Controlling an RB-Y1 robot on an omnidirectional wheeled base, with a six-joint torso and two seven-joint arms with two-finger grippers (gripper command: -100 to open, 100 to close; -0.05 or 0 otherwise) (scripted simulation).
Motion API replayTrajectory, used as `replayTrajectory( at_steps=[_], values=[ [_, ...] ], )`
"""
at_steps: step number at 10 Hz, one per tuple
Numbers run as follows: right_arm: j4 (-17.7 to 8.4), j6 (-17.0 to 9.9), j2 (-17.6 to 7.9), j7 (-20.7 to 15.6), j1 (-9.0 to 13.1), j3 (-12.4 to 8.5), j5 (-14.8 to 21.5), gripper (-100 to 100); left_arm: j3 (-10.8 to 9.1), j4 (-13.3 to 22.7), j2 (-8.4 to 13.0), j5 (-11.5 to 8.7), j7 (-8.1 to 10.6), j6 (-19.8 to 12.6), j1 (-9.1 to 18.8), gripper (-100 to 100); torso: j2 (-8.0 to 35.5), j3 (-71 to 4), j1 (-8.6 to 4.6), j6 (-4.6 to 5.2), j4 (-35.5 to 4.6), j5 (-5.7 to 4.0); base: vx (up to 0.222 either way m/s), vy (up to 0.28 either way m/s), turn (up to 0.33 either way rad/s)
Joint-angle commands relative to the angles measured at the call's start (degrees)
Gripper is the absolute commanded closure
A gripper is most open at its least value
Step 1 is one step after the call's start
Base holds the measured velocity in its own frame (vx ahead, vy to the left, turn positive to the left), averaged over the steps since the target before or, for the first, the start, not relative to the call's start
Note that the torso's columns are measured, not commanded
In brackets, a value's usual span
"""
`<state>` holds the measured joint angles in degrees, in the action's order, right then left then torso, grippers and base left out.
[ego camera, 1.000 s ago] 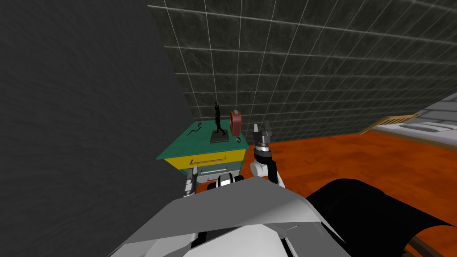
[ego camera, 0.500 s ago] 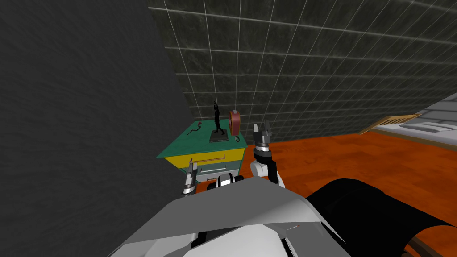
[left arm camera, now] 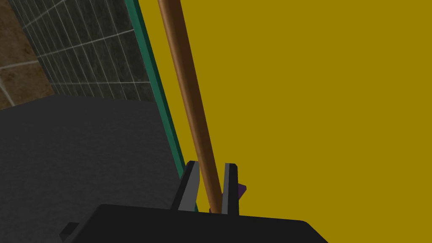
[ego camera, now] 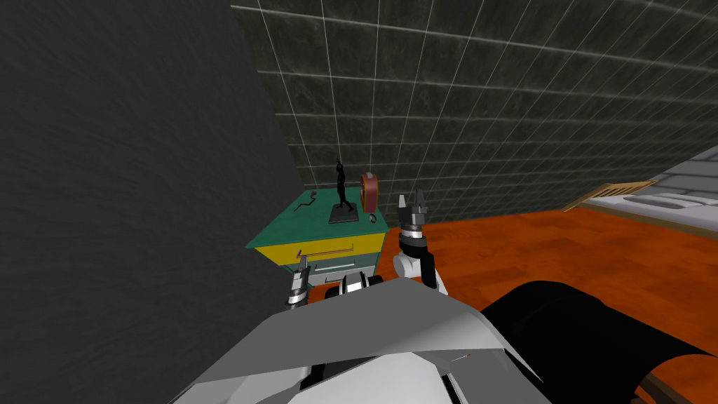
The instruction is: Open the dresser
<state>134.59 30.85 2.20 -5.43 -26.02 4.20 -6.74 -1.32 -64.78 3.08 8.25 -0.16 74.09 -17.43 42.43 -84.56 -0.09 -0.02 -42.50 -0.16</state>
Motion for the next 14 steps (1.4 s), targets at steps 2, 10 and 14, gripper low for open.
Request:
replayTrajectory(
  at_steps=[2,10,14],
  values=[
    [0.00,0.00,0.00,0.00,0.01,0.00,0.00,0,0.19,1.42,-0.41,0.24,-0.54,3.60,-1.25,100,0.00,0.08,0.01,0.00,0.14,0.09,0.021,0.015,0.001],
    [-0.01,-0.01,0.00,0.00,0.02,0.01,0.00,0,1.27,10.57,-1.28,-1.30,-2.78,4.48,7.44,100,-0.46,-0.14,0.18,0.03,0.37,0.23,-0.067,0.016,0.038],
    [-0.01,-0.01,0.00,0.00,0.02,0.01,0.00,0,1.91,16.70,-1.69,-2.40,-4.13,3.57,14.69,100,-0.24,-0.01,0.27,-0.04,0.36,0.26,-0.106,0.025,0.059]
  ],
)
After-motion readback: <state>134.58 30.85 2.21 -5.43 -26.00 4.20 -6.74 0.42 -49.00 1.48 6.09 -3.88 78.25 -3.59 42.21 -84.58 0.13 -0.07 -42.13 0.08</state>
